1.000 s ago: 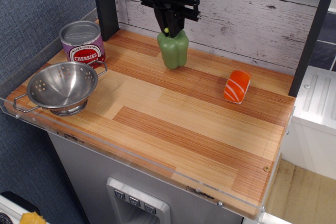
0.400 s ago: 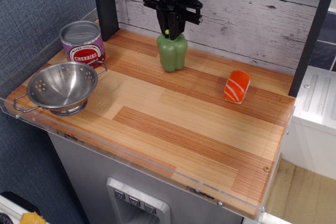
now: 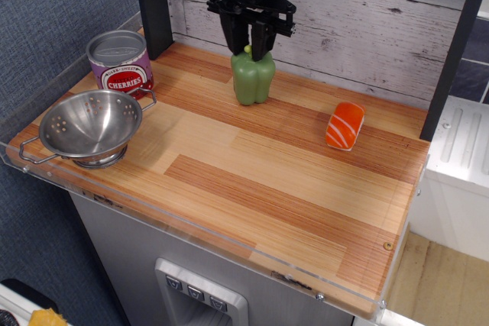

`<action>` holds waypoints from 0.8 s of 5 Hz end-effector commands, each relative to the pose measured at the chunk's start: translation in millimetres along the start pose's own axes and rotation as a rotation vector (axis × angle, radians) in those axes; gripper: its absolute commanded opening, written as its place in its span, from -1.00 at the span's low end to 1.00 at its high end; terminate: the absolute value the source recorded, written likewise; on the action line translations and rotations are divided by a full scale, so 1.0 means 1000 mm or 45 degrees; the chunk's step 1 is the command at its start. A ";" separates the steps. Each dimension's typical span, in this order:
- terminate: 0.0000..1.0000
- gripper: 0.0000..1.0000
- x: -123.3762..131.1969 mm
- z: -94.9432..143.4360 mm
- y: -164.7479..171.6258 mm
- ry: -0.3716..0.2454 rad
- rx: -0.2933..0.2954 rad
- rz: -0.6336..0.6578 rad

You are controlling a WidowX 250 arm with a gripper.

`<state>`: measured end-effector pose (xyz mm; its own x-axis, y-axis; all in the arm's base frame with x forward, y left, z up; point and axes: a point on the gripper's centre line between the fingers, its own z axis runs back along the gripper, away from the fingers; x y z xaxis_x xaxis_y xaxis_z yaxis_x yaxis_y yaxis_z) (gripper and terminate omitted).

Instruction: Place the capsicum on the far end of the table

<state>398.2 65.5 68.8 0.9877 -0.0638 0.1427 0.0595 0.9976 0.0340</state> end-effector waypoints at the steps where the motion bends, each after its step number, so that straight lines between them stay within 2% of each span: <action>1: -1.00 1.00 -0.001 0.035 0.005 -0.116 -0.007 0.047; 4: -1.00 1.00 -0.001 0.047 0.001 -0.133 0.006 0.031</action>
<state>393.5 66.3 88.8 0.9825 -0.0329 0.1833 0.0301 0.9994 0.0181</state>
